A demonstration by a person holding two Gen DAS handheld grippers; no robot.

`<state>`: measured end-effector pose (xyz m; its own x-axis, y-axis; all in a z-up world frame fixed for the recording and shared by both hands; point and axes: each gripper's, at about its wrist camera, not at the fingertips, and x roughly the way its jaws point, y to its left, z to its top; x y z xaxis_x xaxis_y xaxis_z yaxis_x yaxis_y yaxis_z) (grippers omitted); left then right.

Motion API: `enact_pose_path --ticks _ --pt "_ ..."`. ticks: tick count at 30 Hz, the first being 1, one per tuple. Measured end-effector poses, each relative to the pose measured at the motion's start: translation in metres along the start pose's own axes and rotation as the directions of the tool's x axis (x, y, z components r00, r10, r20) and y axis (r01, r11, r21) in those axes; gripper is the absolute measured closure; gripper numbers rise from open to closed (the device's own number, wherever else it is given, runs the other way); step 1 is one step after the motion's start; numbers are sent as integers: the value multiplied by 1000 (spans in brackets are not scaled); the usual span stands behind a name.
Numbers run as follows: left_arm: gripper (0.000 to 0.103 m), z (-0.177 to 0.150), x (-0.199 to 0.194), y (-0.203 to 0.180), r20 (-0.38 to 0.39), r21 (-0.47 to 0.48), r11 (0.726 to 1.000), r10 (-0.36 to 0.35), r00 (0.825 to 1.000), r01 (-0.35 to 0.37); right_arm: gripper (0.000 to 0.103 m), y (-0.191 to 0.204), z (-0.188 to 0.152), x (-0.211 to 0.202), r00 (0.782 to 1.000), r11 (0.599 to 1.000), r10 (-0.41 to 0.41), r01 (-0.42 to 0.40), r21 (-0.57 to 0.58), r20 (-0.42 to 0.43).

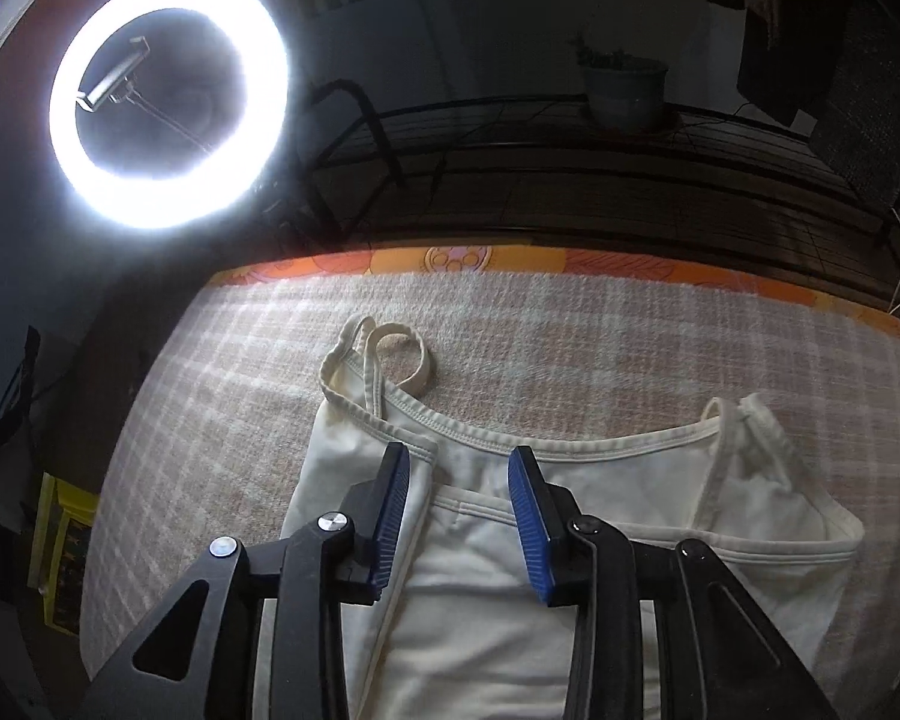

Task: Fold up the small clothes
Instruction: 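Fold the held side edge over toward the camisole's middle with both grippers, then release, then move both open grippers to the camisole's other side edge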

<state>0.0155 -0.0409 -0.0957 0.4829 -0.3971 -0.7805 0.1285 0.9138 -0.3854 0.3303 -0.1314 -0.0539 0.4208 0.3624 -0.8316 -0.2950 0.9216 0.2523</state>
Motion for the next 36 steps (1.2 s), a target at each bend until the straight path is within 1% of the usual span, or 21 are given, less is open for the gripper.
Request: enact_pose_path --ticks 3,6,8,11,17,21,24,26,30,32,36 --pt "71 -4 -12 -7 12 12 999 -31 999 31 66 -13 -5 -33 999 1000 -18 17 8 48" --pt "71 -10 -26 -21 35 60 997 -58 998 55 65 -32 -11 -65 996 999 -37 34 29 87" --pt "71 -13 -30 -29 46 91 994 -63 997 59 65 -45 -19 -88 992 998 -46 40 46 118" --pt "71 -18 -32 -40 49 119 991 -61 997 55 64 -64 -35 -120 986 997 -65 56 61 154" --pt "71 -16 -32 -54 70 141 989 -50 996 40 64 -102 -66 -175 978 995 -75 62 74 196" --pt "71 -14 -31 -63 97 156 987 -42 994 26 59 -122 -83 -205 968 994 -106 96 58 226" --pt "71 -12 -27 -69 108 152 988 -45 993 28 59 -137 -92 -226 956 990 -144 136 47 254" --pt "71 -12 -24 -73 118 165 986 -28 993 8 59 -148 -99 -238 949 987 -158 149 52 272" --pt "71 -12 -7 -89 130 224 973 31 991 -60 59 -174 -115 -259 941 988 -155 153 32 302" --pt "71 -14 9 -98 110 257 963 51 993 -78 59 -186 -124 -264 945 991 -127 131 9 300" --pt "71 -25 35 -116 74 318 944 68 995 -88 59 -208 -140 -265 955 997 -59 72 -33 290"
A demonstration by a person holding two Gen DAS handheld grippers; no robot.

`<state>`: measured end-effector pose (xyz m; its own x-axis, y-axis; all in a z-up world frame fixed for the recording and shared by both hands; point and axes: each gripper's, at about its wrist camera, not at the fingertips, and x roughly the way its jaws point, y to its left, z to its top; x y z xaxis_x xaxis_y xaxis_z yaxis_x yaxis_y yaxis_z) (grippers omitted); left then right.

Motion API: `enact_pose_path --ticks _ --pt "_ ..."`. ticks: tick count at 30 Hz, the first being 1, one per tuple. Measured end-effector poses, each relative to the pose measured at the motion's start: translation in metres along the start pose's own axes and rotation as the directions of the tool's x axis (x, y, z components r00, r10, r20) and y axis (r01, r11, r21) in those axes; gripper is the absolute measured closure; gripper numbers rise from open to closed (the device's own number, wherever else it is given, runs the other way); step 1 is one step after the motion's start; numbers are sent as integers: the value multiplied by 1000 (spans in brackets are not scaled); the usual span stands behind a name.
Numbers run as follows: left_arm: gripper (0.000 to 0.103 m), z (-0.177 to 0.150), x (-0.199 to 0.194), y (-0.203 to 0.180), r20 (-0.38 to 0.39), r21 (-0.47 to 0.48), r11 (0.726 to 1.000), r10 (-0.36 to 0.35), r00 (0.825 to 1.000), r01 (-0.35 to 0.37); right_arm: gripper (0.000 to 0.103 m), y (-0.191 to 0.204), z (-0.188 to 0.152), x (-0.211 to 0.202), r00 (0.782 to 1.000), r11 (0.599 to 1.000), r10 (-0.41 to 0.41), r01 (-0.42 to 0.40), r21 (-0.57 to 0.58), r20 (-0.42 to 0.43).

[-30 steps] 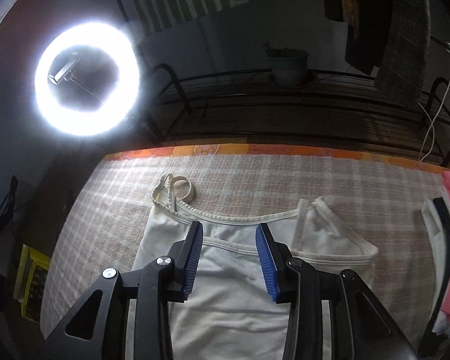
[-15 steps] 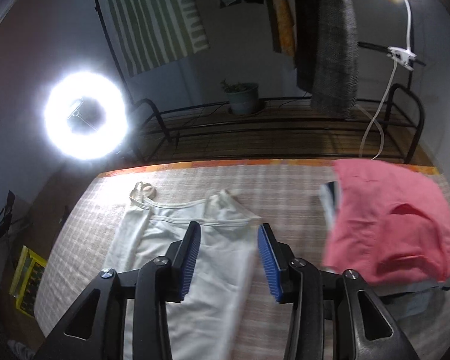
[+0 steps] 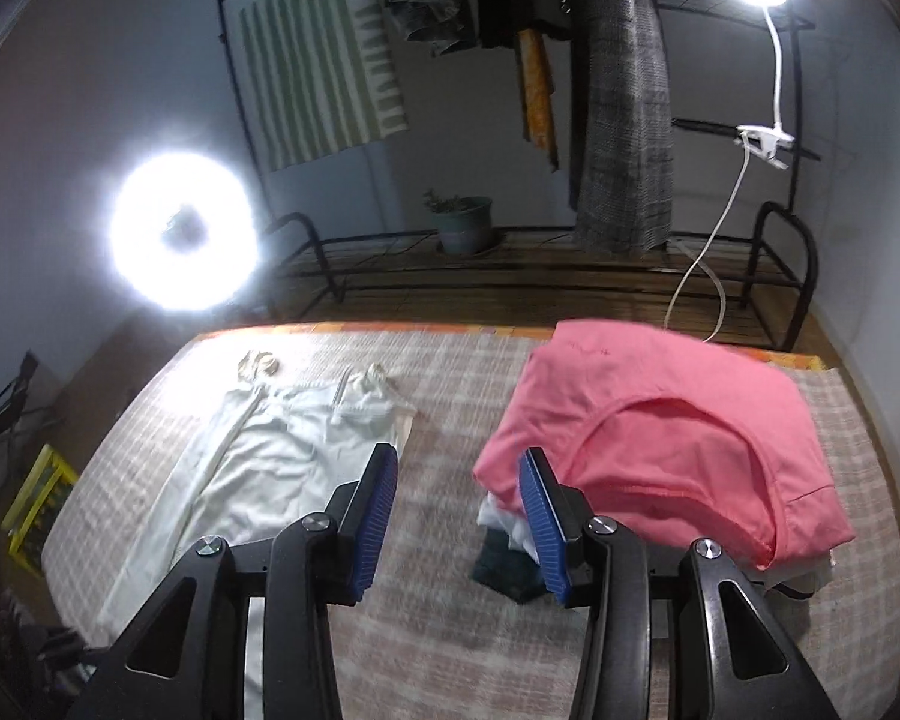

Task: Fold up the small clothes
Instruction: 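Move both open grippers to the camisole's other side edge, then grasp the other side edge with the left gripper while the right gripper grasps near the strap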

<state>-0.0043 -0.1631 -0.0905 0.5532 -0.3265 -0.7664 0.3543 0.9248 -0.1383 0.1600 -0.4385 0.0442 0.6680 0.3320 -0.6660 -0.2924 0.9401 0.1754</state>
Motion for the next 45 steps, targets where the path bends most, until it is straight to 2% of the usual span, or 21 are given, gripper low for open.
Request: enact_pose_path --ticks 5,9,12,16,20,26,27,28,31,39,41,43,45 --pt "71 -3 24 -27 -18 12 999 -43 999 43 59 -10 -14 20 997 998 57 -56 19 -56" --pt "71 -3 39 -46 -38 51 997 -52 998 54 58 -2 -24 44 986 991 129 -126 36 -105" --pt "71 -6 49 -58 -57 73 996 -54 997 58 58 6 -29 66 981 992 127 -124 35 -145" --pt "70 -7 53 -66 -64 93 994 -53 997 58 58 8 -31 93 974 987 143 -128 94 -174" --pt "69 -7 52 -66 -70 79 994 -70 995 76 58 13 -28 116 968 982 162 -139 130 -190" --pt "69 -4 58 -71 -66 99 994 -46 997 53 57 27 -24 152 960 979 165 -131 157 -226" --pt "74 -4 59 -72 -61 105 993 -38 997 45 57 30 -23 158 958 977 171 -134 168 -229" --pt "84 -4 59 -73 -57 106 994 -36 998 41 57 32 -21 164 958 976 171 -132 174 -231" --pt "96 -3 59 -71 -58 85 995 -50 997 55 57 39 -14 181 959 975 157 -113 190 -238" --pt "100 0 52 -52 -55 -14 995 -95 994 94 57 34 -5 216 966 964 106 -43 261 -235" --pt "100 0 48 -44 -46 -35 995 -93 995 92 65 33 -3 225 965 960 118 -50 276 -235" --pt "100 1 43 -39 -39 -69 992 -104 994 101 86 35 -3 231 959 960 126 -55 273 -252" --pt "100 -2 36 -33 -29 -100 989 -113 993 109 96 39 1 234 960 968 101 -34 249 -262"
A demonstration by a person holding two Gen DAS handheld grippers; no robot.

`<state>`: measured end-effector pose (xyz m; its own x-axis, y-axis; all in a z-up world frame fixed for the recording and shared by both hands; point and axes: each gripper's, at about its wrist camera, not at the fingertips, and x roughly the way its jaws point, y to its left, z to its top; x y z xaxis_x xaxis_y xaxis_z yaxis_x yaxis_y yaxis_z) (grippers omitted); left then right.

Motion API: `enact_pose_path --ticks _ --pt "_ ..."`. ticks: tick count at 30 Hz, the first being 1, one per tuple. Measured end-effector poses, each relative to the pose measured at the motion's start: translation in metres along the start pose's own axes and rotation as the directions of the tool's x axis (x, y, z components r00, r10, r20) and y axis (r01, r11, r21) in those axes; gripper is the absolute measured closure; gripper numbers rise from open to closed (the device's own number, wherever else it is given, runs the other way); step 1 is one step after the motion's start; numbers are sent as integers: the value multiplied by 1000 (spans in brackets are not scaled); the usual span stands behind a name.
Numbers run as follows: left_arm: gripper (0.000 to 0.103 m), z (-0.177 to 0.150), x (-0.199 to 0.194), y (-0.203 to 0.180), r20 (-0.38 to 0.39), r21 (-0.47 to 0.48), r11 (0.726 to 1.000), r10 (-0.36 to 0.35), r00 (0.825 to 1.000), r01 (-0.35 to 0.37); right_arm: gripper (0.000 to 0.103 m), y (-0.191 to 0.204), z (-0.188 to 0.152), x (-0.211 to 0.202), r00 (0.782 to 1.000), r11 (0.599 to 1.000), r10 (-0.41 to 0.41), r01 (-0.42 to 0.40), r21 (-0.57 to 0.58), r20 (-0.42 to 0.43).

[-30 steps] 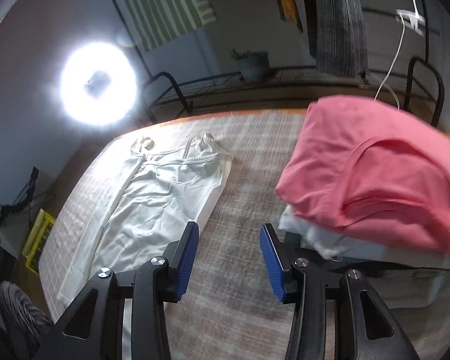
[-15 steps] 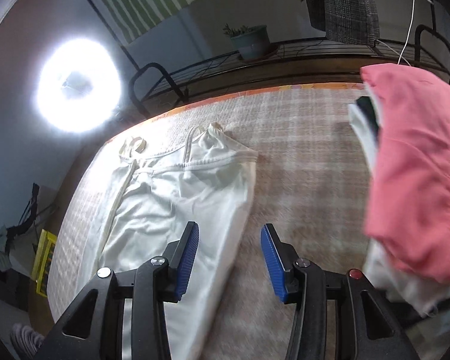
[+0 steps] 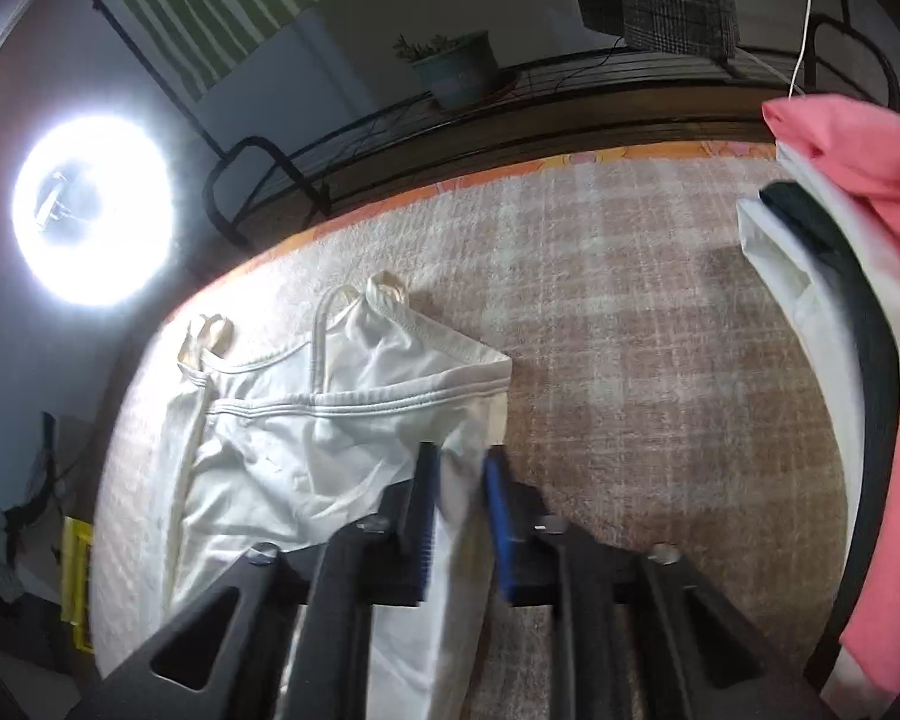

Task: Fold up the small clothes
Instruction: 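Grasp the other side edge with the left gripper while the right gripper grasps near the strap, then fold the held edge over the first fold with both grippers, then release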

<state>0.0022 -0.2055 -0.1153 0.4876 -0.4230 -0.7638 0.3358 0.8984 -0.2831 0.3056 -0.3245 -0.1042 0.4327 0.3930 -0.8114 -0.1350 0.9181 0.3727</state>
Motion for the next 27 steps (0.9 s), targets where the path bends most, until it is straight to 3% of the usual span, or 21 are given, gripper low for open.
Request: enact_pose_path --ticks 4,13,20,27 --pt "100 4 -10 11 24 -31 999 -9 1000 10 102 11 9 -6 1000 1000 2 -2 12 21" --pt "100 -5 -37 46 65 -123 992 19 998 -11 103 64 19 -10 998 999 20 -18 -47 55" --pt "100 -14 -41 79 54 -213 976 52 997 -39 103 116 21 26 1000 990 12 -9 -137 20" --pt "100 -20 -44 93 38 -242 969 63 997 -52 103 152 16 61 1000 976 -26 22 -217 -16"
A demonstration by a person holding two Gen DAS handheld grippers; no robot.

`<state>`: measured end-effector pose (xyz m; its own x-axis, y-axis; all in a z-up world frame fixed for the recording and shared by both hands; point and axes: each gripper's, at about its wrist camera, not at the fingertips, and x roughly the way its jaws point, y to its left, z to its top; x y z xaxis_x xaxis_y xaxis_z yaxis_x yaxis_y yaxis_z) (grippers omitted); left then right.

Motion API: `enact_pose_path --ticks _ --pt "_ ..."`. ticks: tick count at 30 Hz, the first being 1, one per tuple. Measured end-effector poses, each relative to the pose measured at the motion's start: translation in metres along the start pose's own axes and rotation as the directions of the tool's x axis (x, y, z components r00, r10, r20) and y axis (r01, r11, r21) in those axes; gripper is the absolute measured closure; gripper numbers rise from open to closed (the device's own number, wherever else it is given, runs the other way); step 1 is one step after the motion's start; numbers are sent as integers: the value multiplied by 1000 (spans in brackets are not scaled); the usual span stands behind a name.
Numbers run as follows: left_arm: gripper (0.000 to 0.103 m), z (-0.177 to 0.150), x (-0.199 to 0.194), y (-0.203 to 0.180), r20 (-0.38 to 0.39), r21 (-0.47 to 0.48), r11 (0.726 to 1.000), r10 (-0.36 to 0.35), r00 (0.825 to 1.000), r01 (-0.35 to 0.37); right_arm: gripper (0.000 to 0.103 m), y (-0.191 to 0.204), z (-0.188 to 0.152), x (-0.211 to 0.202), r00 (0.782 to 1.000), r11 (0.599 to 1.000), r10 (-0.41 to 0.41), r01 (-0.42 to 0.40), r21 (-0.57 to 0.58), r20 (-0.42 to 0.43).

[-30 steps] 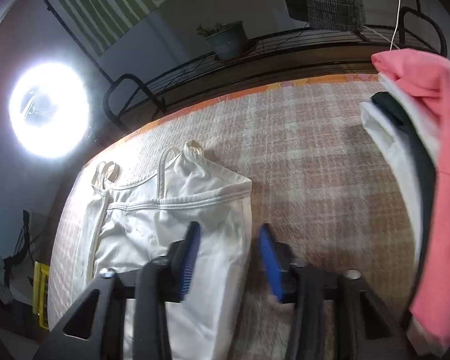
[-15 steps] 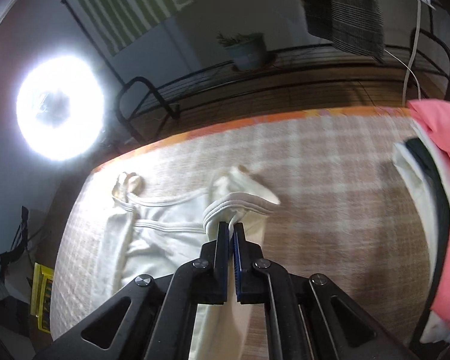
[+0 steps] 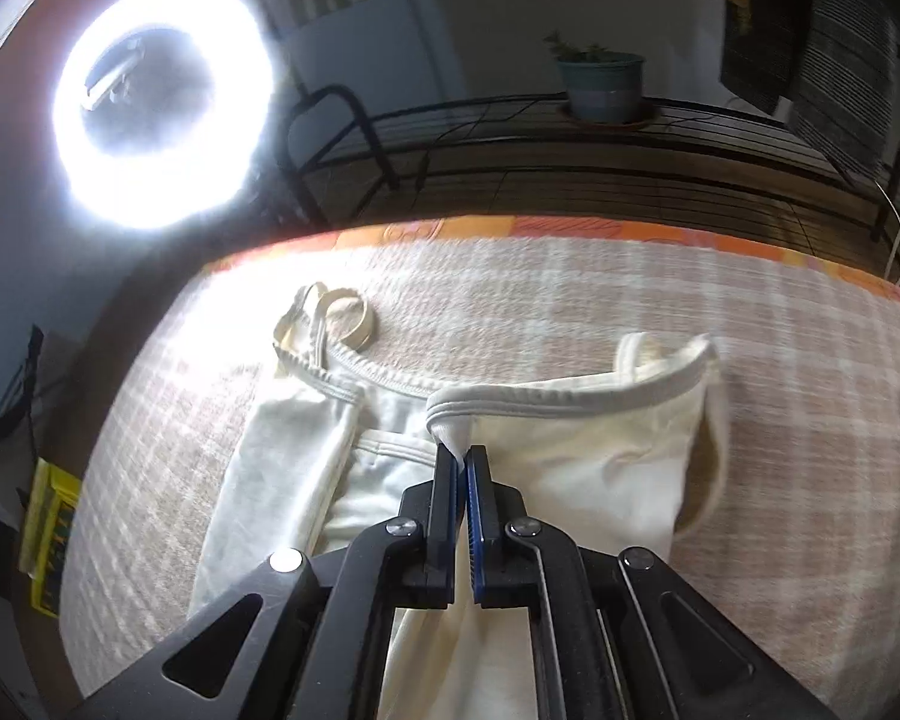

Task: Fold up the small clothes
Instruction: 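Fold the held edge over the first fold with both grippers, then release, then grasp the camisole's hem with both grippers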

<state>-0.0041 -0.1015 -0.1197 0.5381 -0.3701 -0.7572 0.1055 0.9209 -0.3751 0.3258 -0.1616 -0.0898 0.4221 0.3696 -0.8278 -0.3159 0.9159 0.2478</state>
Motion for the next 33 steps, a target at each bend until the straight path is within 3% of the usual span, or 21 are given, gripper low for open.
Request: enact_pose_path --ticks 3,5,7,8,9,12,15,18,22,25,30,33 --pt "100 -3 -4 6 -3 -1 1000 10 1000 -10 102 7 -3 14 1000 1000 -18 18 -22 -25" --pt "100 -1 -6 7 -7 -5 1000 9 1000 -9 96 8 -6 18 999 1000 -11 10 -28 -35" --pt "85 -4 -13 10 -12 5 1000 9 1000 -9 66 6 -7 15 999 999 25 -26 -29 -35" --pt "80 -7 -20 13 -11 15 1000 4 1000 -4 61 6 -8 10 999 999 30 -31 -30 -29" --pt "75 -9 -25 13 -8 29 1000 5 1000 -5 61 6 -8 3 1000 999 26 -27 -36 -17" --pt "75 -18 -42 15 9 75 997 13 1000 -14 61 2 -9 -29 999 999 42 -42 -30 22" --pt "75 -25 -64 18 36 116 993 34 999 -38 61 -8 -17 -71 992 994 106 -108 26 62" --pt "75 -25 -81 30 65 110 992 49 997 -56 62 -10 -30 -106 988 991 128 -132 36 80" --pt "75 -13 -94 62 77 38 996 83 994 -86 61 -5 -71 -154 989 990 130 -134 51 69" --pt "75 -3 -89 90 24 5 995 102 995 -102 61 -3 -119 -177 989 986 148 -150 79 29" --pt "75 -3 -71 120 -81 -121 992 19 996 -29 57 -2 -225 -182 975 964 207 -190 186 -76" --pt "75 -2 -65 127 -93 -200 979 -62 994 42 57 -8 -270 -168 949 919 293 -246 308 -117"
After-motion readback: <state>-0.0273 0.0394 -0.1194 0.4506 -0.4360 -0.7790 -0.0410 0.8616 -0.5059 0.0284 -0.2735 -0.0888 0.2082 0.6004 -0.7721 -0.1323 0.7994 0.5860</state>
